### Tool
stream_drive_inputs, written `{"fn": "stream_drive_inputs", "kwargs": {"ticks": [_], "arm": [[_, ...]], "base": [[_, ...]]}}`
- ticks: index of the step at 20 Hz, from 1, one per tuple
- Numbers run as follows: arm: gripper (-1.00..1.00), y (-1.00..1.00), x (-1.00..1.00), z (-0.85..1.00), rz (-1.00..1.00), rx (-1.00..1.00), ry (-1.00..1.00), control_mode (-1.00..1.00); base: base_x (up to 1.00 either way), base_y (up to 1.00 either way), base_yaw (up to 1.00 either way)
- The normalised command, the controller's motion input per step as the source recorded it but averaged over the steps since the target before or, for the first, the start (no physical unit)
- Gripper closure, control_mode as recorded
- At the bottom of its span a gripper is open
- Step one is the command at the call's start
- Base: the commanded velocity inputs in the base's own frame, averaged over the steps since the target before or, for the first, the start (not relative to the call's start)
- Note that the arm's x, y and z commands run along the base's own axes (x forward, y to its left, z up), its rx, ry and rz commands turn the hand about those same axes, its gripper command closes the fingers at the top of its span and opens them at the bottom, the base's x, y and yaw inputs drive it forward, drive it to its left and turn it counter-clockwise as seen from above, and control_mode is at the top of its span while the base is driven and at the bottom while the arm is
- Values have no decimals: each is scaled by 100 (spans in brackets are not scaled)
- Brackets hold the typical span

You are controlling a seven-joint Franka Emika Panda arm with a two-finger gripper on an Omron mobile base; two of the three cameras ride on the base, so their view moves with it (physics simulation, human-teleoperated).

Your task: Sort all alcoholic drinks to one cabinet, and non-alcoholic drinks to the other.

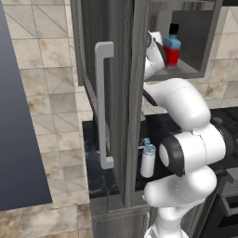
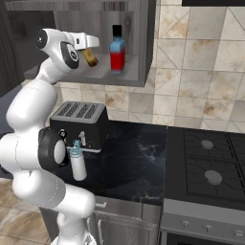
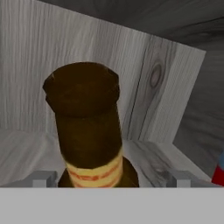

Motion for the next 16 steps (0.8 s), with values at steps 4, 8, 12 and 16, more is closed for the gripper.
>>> {"fn": "stream_drive_inputs", "kwargs": {"ticks": [4, 8, 12, 16], "arm": [[-100, 0, 4, 0, -5, 0, 0, -100], [-100, 0, 0, 0, -6, 0, 0, -100], [-100, 0, 0, 2, -6, 0, -1, -100], [-100, -5, 0, 4, -6, 0, -3, -100]], "base": [[0, 0, 0], [0, 0, 0], [0, 0, 0], [0, 0, 0]]}}
